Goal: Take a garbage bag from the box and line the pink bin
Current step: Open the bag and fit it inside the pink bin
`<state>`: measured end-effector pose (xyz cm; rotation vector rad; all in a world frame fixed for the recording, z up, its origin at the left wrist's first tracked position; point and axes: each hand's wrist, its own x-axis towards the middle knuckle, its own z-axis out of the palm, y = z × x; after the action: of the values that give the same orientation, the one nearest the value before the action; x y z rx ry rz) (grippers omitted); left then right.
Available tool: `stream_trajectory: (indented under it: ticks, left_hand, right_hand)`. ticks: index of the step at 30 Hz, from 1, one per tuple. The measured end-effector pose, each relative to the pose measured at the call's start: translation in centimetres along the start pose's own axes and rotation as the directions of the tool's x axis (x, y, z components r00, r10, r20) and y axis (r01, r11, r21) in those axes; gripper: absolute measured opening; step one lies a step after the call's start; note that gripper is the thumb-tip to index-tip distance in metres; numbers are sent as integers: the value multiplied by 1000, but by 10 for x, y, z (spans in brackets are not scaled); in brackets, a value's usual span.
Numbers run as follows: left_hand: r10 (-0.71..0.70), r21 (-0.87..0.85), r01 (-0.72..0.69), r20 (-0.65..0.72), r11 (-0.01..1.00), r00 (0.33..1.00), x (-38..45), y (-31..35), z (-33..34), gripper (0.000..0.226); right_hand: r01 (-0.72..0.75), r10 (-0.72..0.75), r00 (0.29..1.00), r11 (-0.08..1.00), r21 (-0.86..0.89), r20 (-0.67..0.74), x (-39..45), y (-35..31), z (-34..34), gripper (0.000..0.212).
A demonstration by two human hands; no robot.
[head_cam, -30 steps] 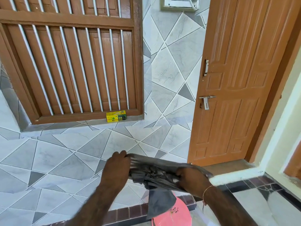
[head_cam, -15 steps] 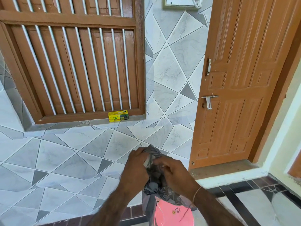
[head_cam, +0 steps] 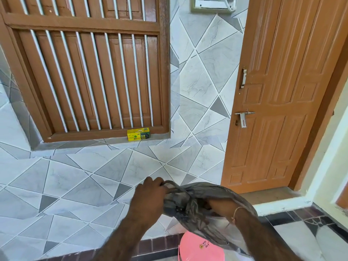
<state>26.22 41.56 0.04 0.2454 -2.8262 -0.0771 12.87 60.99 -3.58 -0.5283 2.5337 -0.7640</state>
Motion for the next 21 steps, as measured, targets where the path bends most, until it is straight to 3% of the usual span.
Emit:
stream_trajectory:
  ticks: [2,4,7,11,15,16,18,21]
  left_hand:
    - [-41,12,41,-8,999,999,-1,-6,8,33]
    - [-104,-45,103,-11,994,995,-2,-9,13,32]
    - [-287,-249,256,-100,934,953,0,-9,18,33]
    - [-613,-540,441,-186,716,768,5,-2,9,26]
    - [-760,-798,394,-120,457,638,14,1,11,17]
    - [-752,-788,400,-118,468,648,17,0,14,20]
    - [-646,-701,399,-114,591,755,20,-4,24,43]
    - [-214,-545,145,-64,826,975,11,-13,29,60]
  right_hand:
    - [-38,41,999,994,99,-28,8,18,-2,23]
    - [-38,48,997,987,156,-59,2,19,-3,37]
    - [-37,26,998,982,185,60,-12,11,2,44]
    - [-17,-5,994,979,201,111,-13,13,9,32]
    - [1,-15,999,952,305,44,-9,13,14,30]
    - [-11,-4,999,945,327,43,-10,14,15,28]
    - [-85,47,992,927,366,114,-5,22,15,24]
    - [-194,140,980,819,539,141,-5,40,7,9]
